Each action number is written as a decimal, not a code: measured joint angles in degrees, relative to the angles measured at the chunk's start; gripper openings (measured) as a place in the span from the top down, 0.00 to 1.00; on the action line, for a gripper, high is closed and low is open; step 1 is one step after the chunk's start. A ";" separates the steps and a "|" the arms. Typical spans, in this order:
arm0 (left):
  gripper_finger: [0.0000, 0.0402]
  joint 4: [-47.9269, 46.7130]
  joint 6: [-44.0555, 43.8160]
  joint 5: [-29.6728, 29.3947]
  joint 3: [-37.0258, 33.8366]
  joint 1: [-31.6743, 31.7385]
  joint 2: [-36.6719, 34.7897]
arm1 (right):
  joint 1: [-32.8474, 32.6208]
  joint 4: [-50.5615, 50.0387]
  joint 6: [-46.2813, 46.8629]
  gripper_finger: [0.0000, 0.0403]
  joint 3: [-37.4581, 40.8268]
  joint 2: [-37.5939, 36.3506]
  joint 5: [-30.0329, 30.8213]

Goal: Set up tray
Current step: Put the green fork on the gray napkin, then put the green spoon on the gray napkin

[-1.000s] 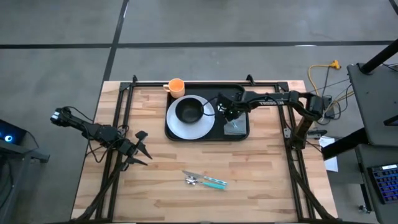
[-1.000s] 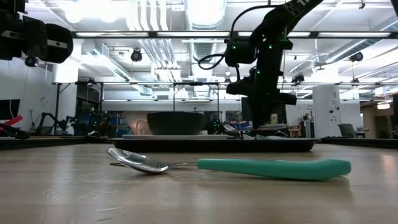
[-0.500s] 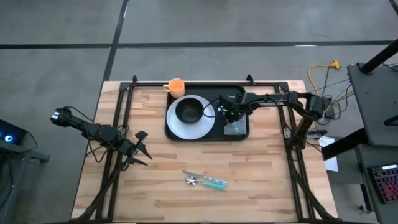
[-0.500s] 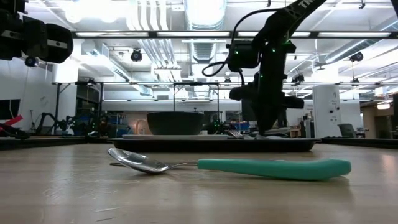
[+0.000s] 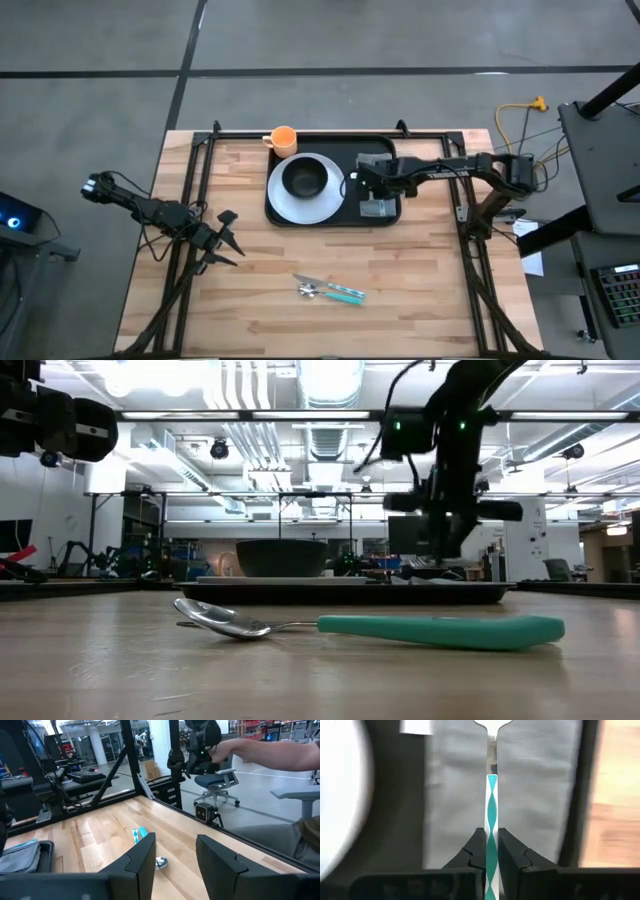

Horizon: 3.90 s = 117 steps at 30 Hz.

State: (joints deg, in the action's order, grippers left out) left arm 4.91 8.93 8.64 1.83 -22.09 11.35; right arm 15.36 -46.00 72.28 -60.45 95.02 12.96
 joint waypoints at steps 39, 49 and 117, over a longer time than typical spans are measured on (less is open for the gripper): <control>0.70 0.02 -0.01 0.00 0.00 -0.02 0.00 | 3.73 9.65 -1.29 0.96 3.23 5.25 1.17; 0.70 0.01 -0.01 0.01 0.00 -0.02 0.00 | 3.70 9.53 -1.02 0.77 3.34 5.25 2.33; 0.70 0.00 -0.02 0.00 0.00 -0.02 -0.02 | -40.64 -3.59 -31.52 0.76 -38.16 25.93 -9.92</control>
State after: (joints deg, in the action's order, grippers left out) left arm 4.91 8.91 8.64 1.83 -22.11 11.33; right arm -25.28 -49.59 40.76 -98.61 120.95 3.04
